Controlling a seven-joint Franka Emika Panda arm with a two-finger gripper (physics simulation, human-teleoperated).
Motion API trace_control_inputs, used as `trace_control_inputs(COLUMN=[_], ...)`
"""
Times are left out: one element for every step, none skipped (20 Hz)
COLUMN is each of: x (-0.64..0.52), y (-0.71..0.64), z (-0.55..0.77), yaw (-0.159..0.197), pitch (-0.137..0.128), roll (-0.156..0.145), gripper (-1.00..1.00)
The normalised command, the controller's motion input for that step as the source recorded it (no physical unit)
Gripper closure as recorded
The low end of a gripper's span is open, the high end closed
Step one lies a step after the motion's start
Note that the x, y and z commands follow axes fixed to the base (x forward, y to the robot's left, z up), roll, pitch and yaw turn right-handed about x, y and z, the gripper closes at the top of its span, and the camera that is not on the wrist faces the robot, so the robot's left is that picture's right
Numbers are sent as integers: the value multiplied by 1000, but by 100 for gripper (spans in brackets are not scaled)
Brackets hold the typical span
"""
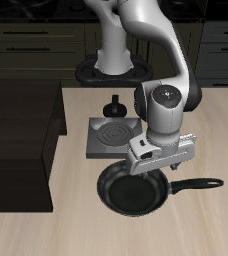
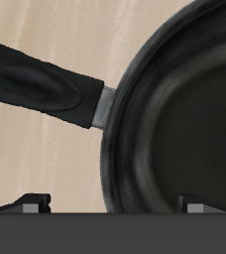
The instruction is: Place the frypan on top of the shelf
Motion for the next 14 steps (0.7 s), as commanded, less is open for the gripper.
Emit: trace_control_inputs(x=[21,6,6,56,-93,-35,-36,-24,-30,-25,-11,-90,-109,-59], y=[-211,-178,-160,-138,-127,-106,-53,-23,-6,-10,111,152,260,210], z=[-118,-126,-98,-97,-88,-52,-85,-52,-69,9,-50,-59,-122,-143], yaw=[-19,-16,28,-35,30,-10,10,5,-23,0,20,-7,-28,93], pitch=[16,14,26,14,5,4,7,8,7,0,6,11,20,4], roll=[-28,-38,-25,-33,-16,-20,-3,-1,-6,0,-3,5,50,3], gripper=[-100,-100,-100,-100,-100,-100,-100,-100,-100,-100,-100,-100,-100,-100])
